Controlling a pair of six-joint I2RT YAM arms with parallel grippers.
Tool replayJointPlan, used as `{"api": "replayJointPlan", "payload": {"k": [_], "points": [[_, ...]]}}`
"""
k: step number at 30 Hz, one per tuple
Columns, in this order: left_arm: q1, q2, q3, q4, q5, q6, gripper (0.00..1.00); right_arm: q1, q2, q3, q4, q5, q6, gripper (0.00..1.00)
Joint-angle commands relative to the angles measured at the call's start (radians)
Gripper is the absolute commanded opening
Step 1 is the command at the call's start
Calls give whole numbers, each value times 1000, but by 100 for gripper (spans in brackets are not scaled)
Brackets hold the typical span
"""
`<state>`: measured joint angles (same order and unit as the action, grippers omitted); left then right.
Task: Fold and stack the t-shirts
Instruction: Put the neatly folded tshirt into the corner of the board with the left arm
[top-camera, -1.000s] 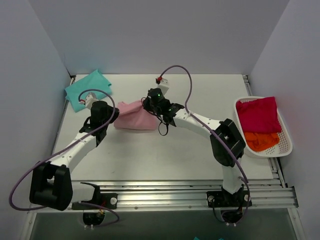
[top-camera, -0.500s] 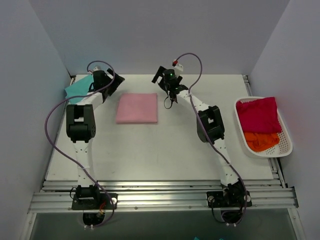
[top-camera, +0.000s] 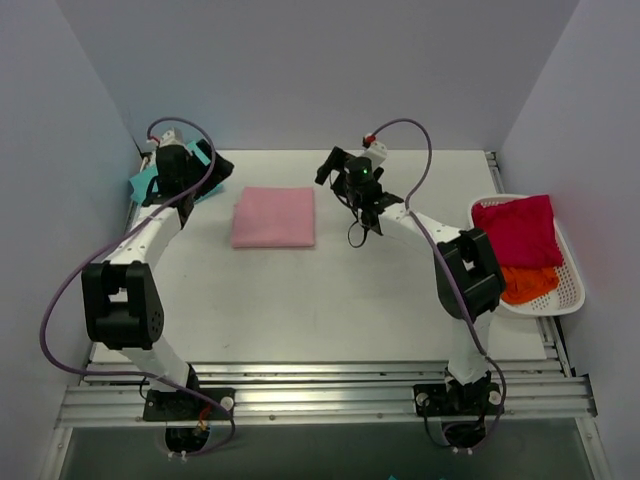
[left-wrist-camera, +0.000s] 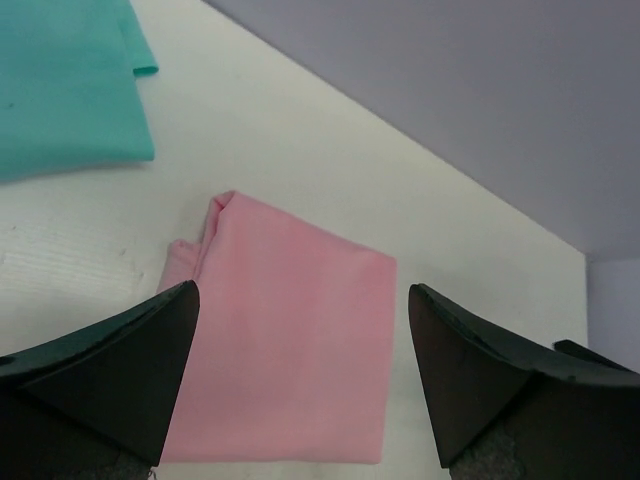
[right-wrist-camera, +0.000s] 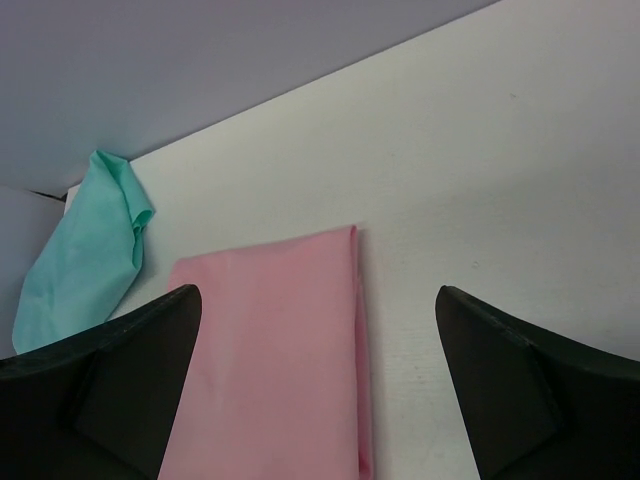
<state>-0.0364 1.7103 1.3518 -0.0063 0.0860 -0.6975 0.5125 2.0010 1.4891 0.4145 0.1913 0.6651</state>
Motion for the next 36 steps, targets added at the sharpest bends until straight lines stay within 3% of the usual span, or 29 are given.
{"api": "replayJointPlan", "payload": {"k": [1,9,12,21,23,25,28,32,36], "points": [[3,31,-101,-133,23,102,94,-15,-109,-130,53,39,27,100],[13,104,-241,-63,47,98,94,-38,-316,-331,30,69,31,100],[24,159,-269,23,136,76,94,-45,-385,-357,12,85,28,100],[-5,314,-238,121,231,-3,94,-72,-496,-423,-8,111,28,100],[-5,324,-243,146,276,-19,100,-78,-501,-429,-6,111,30,100],[-3,330,-266,198,288,-49,90,-91,-502,-435,3,108,33,100],[-7,357,-257,209,304,-59,40,-117,-502,-451,17,82,44,100],[-2,422,-224,230,342,-89,5,-157,-521,-492,49,37,62,100],[10,443,-171,215,365,-97,2,-196,-548,-530,78,7,74,100]]}}
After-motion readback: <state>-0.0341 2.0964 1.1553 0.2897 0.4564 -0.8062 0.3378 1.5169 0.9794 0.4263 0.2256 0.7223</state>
